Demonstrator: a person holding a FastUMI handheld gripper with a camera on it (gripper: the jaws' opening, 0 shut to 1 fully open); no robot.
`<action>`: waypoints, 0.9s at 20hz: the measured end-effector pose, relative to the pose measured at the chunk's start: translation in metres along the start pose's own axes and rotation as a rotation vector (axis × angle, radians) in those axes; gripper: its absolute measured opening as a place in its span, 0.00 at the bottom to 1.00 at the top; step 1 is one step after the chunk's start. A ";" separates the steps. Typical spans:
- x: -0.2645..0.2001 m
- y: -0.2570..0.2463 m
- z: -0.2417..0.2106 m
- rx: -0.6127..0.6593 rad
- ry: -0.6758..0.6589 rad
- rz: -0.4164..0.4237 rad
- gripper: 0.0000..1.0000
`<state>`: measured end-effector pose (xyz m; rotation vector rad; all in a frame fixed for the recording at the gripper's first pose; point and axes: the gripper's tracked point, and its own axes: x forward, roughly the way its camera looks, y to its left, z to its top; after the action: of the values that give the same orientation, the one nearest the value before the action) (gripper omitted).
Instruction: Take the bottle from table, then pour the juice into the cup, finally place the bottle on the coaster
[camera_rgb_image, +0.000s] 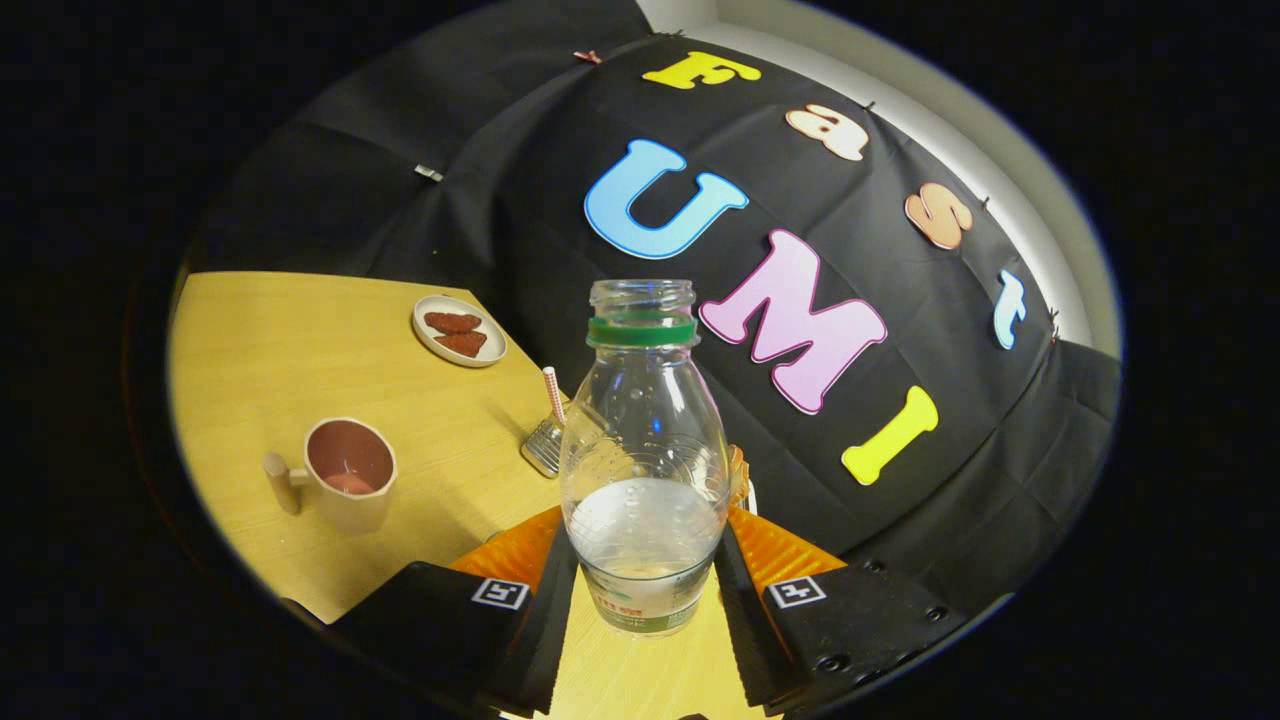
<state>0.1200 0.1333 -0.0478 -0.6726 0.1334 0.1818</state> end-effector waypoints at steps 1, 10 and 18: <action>0.002 0.003 -0.004 -0.026 0.014 -0.003 0.71; 0.017 0.047 -0.023 -0.255 0.050 0.057 0.71; 0.030 0.078 -0.040 -0.421 0.063 0.133 0.71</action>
<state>0.1307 0.1721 -0.1317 -1.0904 0.2031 0.3219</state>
